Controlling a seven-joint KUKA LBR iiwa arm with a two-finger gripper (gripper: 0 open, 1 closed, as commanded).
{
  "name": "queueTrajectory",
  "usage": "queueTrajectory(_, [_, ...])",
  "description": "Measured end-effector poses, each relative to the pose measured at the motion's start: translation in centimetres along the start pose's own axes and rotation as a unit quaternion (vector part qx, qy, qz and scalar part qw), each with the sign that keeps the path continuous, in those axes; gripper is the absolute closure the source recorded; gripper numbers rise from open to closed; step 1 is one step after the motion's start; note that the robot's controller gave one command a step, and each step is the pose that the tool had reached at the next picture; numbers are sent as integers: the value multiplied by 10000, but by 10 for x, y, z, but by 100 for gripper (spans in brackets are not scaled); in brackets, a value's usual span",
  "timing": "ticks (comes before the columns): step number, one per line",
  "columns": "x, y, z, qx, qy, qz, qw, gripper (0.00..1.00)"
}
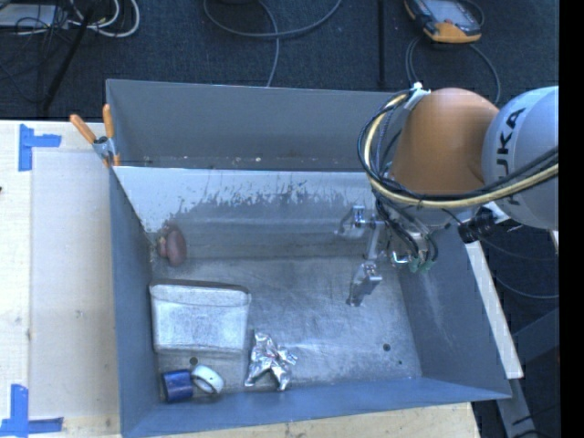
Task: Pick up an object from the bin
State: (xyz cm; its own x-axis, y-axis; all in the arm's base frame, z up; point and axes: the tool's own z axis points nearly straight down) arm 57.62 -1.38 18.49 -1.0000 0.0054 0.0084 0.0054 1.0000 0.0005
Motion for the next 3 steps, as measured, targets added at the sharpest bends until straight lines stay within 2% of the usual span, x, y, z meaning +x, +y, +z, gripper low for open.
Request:
queueTrajectory(1, [96, 55, 37, 2, -14, -1415, 9899, 0])
queueTrajectory(2, [85, 92, 114, 14, -60, -3073, 9516, 0])
queueTrajectory(3, [84, 93, 113, 12, -75, -3068, 9517, 100])
